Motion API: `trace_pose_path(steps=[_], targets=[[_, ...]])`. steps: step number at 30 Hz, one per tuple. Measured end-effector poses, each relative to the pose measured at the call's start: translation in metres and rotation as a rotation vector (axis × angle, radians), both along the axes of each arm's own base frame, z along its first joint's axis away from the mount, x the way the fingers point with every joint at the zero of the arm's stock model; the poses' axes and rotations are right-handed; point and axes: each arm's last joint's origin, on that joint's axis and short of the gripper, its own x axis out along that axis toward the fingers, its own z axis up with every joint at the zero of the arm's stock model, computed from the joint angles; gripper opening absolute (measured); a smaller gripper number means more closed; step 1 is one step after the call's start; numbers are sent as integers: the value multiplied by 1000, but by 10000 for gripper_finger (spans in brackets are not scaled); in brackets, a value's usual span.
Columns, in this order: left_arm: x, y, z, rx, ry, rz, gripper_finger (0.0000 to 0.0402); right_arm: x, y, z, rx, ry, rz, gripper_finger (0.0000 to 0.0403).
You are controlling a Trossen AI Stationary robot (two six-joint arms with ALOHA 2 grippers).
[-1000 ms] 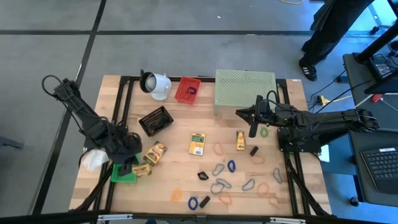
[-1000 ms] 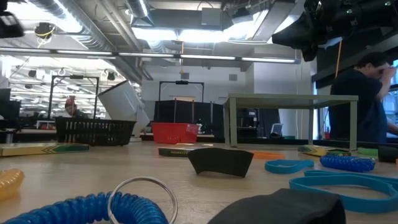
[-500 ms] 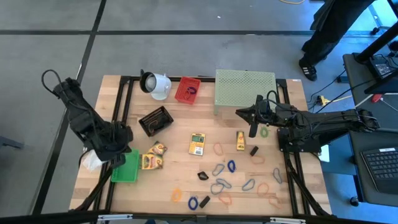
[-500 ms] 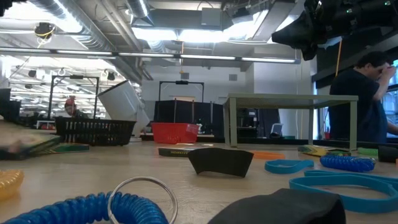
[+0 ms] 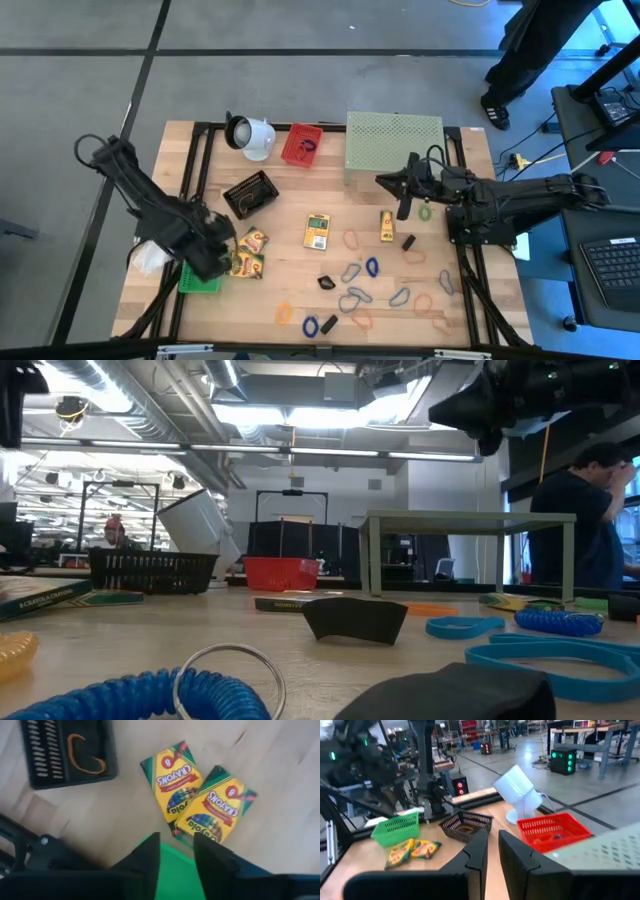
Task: Pick & Place Office Desk Supplies
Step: Put the crayons box into the green bin
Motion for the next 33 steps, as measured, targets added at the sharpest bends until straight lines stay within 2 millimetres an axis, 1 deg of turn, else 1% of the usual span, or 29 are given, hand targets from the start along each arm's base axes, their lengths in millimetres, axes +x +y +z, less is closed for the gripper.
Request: trace_pose_path(steps=[4, 7, 10, 14, 18, 22, 27, 30, 33], targets=[[21, -11, -21, 27, 87, -133, 166, 16, 3, -3, -18, -46, 93, 49], [38, -18, -35, 31, 105, -242, 187, 28, 6, -6, -22, -86, 198, 49], [54, -23, -50, 5, 127, -308, 196, 38, 8, -12, -24, -114, 274, 49], [69, -28, -68, -58, 180, -351, 196, 51, 9, -22, -24, -116, 308, 49], [75, -33, -82, -87, 223, -369, 195, 63, 9, -30, -18, -92, 312, 57], [79, -37, -87, -121, 210, -334, 195, 83, 10, -31, 30, -74, 364, 83], [78, -49, -88, -163, 159, -311, 199, 117, 16, -33, 86, -43, 461, 132], [74, -56, -88, -175, 146, -322, 201, 139, 20, -39, 99, 1, 479, 160], [69, -65, -88, -208, 142, -337, 199, 158, 24, -44, 132, 39, 486, 180]])
